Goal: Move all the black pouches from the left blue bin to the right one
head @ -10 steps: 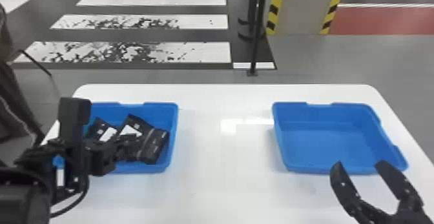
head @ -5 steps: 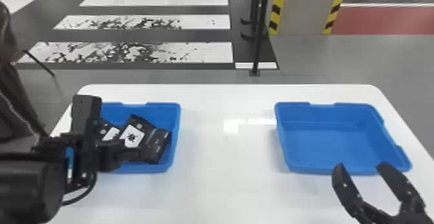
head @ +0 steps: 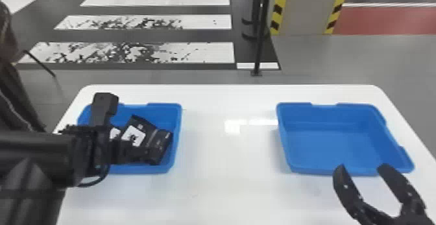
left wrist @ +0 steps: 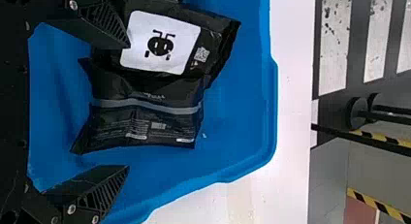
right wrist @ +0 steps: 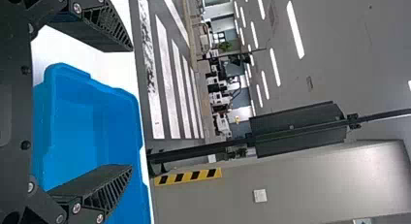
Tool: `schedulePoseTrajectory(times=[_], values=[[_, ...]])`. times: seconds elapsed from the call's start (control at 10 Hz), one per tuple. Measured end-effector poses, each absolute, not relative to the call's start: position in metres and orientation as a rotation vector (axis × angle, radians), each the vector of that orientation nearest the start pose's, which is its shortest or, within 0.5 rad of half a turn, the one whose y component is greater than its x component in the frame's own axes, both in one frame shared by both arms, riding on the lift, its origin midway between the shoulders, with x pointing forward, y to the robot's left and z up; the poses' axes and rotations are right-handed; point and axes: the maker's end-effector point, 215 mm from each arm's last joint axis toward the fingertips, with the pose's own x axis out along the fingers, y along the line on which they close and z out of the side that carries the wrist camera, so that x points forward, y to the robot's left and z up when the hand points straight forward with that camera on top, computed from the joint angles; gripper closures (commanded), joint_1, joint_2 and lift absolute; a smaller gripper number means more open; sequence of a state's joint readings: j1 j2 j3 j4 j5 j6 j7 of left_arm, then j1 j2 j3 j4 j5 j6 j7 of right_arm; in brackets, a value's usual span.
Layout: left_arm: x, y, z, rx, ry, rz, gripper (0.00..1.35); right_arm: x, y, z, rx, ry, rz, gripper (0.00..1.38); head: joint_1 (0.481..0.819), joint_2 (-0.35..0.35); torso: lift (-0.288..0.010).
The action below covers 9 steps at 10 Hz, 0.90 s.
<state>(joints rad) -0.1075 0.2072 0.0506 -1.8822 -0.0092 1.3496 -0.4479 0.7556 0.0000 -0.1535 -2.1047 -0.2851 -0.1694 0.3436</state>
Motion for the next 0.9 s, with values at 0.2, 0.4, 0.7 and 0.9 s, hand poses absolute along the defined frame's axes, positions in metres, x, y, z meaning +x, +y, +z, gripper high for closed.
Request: schedulePoseTrajectory(times=[0.2,0.4,0.7,0.9], values=[[0.499,0.255,-0.475,-0.056,0.976,-0.271,0.17,0.359,-0.248,-0.342,0.183,0.003,0.173,0.17,0.695,0.010,-0.140],[0.499,0.249,-0.487,-0.062,0.998,-0.289,0.67,0.359,-0.248,-0.343,0.186,0.003,0.172,0.17,0.695,0.001,-0.140],[0.500,0.248,-0.494,-0.069,0.996,-0.294,1.16,0.359,-0.249,-0.343,0.191,0.003,0.171,0.18,0.695,-0.001,-0.140],[0.502,0.259,-0.495,-0.039,0.976,-0.275,1.21,0.358,-0.249,-0.345,0.201,0.006,0.168,0.18,0.695,0.010,-0.140]])
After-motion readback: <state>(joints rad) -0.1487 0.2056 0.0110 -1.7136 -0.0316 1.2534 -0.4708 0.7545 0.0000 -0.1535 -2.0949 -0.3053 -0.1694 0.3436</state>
